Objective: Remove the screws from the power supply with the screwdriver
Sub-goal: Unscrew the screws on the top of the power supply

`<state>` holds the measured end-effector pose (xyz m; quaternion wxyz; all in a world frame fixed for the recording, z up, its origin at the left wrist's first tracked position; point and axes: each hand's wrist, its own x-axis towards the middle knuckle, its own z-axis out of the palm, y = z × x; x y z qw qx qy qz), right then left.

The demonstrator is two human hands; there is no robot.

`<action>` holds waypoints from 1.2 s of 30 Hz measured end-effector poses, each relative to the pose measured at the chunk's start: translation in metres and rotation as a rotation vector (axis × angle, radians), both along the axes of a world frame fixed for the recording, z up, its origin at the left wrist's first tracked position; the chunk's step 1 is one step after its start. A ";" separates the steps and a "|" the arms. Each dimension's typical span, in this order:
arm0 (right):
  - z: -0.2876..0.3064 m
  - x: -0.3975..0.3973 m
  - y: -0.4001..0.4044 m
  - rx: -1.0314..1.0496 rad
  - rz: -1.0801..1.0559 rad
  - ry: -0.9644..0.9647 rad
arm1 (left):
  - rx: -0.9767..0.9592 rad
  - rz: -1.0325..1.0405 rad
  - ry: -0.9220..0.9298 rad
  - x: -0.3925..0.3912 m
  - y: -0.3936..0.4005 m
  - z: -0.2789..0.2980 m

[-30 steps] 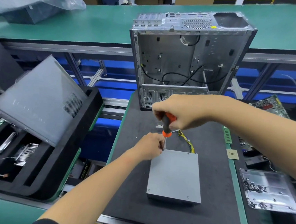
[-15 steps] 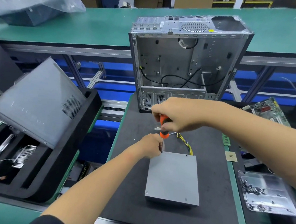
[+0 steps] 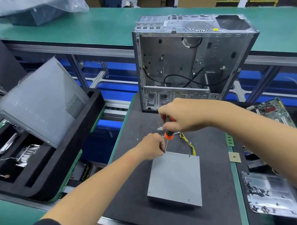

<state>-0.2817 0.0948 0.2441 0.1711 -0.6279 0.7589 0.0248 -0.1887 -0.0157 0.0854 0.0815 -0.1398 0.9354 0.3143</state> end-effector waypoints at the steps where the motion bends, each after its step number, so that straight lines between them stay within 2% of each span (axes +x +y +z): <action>1: 0.001 0.000 0.001 -0.012 0.036 0.002 | 0.002 -0.004 0.005 0.000 0.000 -0.001; 6: 0.006 0.007 0.002 -0.007 0.067 -0.134 | 0.006 -0.018 0.010 -0.001 -0.002 -0.002; 8: 0.003 0.009 0.001 -0.008 0.043 -0.031 | 0.014 -0.015 0.001 -0.002 -0.001 -0.002; 11: 0.000 0.010 -0.002 0.024 -0.003 0.318 | 0.017 -0.003 -0.008 -0.002 -0.001 -0.003; 12: 0.000 0.012 -0.003 0.018 0.016 0.366 | 0.014 -0.006 -0.006 -0.002 -0.001 -0.004; 20: 0.003 0.014 -0.001 -0.049 0.124 -0.088 | 0.040 -0.025 0.044 -0.001 -0.003 -0.007; 23: -0.003 0.018 -0.003 -0.063 0.089 -0.059 | 0.040 -0.018 0.025 -0.002 -0.003 -0.008; 27: -0.009 0.014 -0.006 -0.104 -0.078 0.270 | 0.068 0.000 -0.004 -0.002 -0.005 -0.006; 28: -0.008 0.012 -0.006 -0.113 -0.091 0.272 | 0.088 0.020 -0.005 -0.001 -0.006 -0.006; 32: -0.003 0.004 -0.006 -0.002 0.024 0.010 | 0.090 0.005 0.001 -0.002 -0.006 -0.008; 34: 0.003 0.001 -0.002 0.047 0.000 -0.126 | 0.098 0.007 0.002 -0.002 -0.007 -0.008; 36: 0.001 -0.003 0.001 0.016 -0.058 -0.144 | 0.106 0.034 -0.005 -0.002 -0.007 -0.009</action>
